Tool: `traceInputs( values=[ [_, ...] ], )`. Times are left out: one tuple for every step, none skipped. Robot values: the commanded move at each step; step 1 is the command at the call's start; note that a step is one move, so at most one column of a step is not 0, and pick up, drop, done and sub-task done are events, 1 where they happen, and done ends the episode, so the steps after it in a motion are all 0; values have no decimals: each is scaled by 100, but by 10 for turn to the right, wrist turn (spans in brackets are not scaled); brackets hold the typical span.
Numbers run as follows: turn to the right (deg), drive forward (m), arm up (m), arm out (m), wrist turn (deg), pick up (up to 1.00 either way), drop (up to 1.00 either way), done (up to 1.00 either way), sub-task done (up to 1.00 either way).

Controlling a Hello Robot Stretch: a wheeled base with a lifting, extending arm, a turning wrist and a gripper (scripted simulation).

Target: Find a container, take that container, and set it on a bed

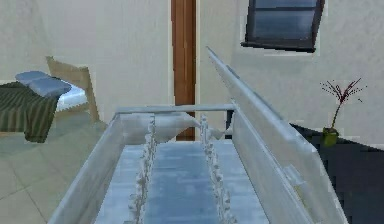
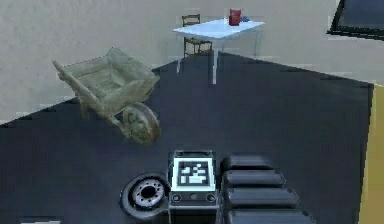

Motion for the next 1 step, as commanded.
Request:
traceInputs(
  values=[
    [0,45,0,0,0,0,0,0,0]
  ],
)
